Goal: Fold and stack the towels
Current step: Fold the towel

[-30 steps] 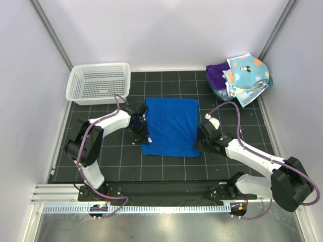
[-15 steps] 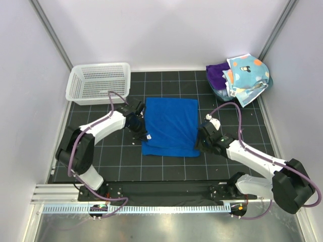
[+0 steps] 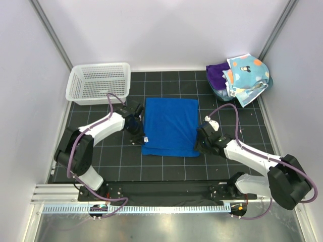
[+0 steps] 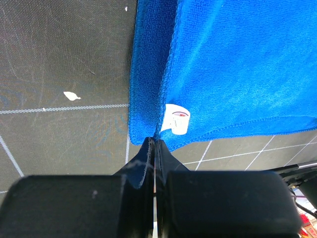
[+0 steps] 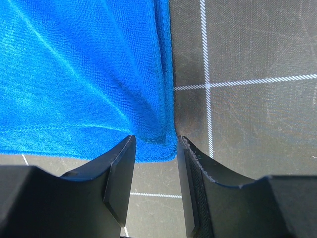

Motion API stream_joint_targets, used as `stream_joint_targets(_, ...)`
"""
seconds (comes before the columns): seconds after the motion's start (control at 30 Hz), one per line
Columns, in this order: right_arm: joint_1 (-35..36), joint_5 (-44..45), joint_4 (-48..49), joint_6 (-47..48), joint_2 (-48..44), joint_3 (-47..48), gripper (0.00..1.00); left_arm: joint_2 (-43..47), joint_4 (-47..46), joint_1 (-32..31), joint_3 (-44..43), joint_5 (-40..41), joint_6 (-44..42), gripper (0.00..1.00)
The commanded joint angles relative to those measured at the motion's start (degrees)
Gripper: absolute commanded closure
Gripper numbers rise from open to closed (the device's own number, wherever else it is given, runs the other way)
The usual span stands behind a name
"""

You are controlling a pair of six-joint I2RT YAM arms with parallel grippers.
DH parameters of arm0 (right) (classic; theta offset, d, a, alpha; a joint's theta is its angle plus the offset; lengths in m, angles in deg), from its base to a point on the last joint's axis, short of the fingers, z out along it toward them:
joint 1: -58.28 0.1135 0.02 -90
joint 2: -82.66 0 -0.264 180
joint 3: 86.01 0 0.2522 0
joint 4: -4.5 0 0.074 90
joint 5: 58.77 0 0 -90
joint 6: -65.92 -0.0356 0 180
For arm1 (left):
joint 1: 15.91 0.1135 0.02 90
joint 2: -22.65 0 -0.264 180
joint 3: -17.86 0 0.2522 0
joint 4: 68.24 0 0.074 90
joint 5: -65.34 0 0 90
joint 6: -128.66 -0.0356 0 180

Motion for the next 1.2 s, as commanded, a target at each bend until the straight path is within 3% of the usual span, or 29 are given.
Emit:
stream_joint_targets(0.0, -0.13, -0.13, 2.8, -1.48, 0.93, 0.14, 0.55, 2.18, 0.6, 0.36, 0.22, 0.34, -0.24, 1.0)
stream_joint_targets(0.37, -0.13, 0.22, 3.33, -1.65, 2.96, 1.37, 0.62, 1.56, -0.36, 0.36, 0.13, -0.8, -0.15, 1.0)
stream_joint_targets(0.8, -0.13, 1.89, 0.26, 0.1, 2.87, 5.14, 0.92, 2.44, 0.95, 0.36, -1.79, -0.72, -0.33, 1.0)
stream_joint_targets(1.17, -0.13, 2.07, -4.49, 1.42, -0.9, 9.1, 0.94, 6.22, 4.47, 0.8, -5.05, -0.63, -0.59, 1.0)
